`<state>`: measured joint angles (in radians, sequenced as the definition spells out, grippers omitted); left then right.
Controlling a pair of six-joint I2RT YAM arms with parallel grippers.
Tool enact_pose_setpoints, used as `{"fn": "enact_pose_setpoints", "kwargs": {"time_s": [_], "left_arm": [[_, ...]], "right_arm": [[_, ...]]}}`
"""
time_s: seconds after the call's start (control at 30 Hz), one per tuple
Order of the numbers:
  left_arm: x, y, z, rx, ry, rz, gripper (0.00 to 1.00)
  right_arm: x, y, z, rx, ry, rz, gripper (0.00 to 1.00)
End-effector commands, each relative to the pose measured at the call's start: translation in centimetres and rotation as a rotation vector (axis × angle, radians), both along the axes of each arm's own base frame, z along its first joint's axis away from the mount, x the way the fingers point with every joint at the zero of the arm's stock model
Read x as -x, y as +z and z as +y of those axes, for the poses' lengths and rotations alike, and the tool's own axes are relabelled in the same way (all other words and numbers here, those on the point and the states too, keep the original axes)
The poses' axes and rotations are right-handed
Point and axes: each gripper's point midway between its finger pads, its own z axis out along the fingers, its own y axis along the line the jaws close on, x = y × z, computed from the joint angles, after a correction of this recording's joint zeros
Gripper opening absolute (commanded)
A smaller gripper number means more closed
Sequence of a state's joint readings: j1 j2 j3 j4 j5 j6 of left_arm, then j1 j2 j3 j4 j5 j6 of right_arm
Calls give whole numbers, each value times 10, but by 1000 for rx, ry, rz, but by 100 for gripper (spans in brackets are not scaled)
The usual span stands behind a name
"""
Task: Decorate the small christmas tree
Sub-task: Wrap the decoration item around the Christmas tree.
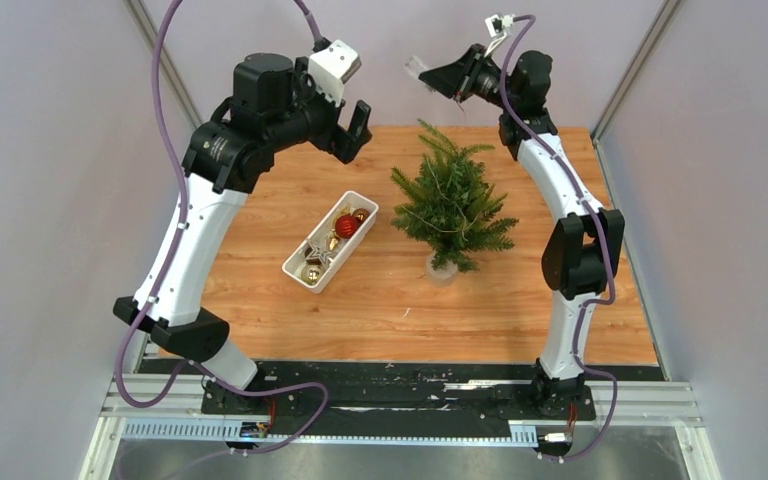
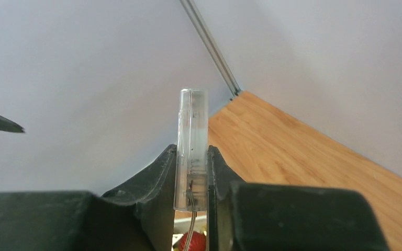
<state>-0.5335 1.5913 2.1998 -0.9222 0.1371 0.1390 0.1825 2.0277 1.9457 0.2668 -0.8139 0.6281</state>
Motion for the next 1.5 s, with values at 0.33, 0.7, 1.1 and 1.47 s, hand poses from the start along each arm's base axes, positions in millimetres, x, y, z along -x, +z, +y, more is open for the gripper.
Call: {"fn": "enact_pose_setpoints", "kwargs": {"time_s": [0.33, 0.7, 1.1, 1.47], "left_arm": [[15, -20, -60, 242, -206, 232, 100], [-20, -62, -65, 138, -171, 209, 97], [-33, -82, -78, 141, -192, 238, 60], [-30, -91, -93, 160, -257, 274, 51]], "right_arm": [[45, 150, -7, -259, -3, -305, 0], [79, 209, 2, -380, 34, -414, 0], [78, 203, 5, -358, 23, -414, 0], [69, 188, 9, -357, 31, -374, 0]]}}
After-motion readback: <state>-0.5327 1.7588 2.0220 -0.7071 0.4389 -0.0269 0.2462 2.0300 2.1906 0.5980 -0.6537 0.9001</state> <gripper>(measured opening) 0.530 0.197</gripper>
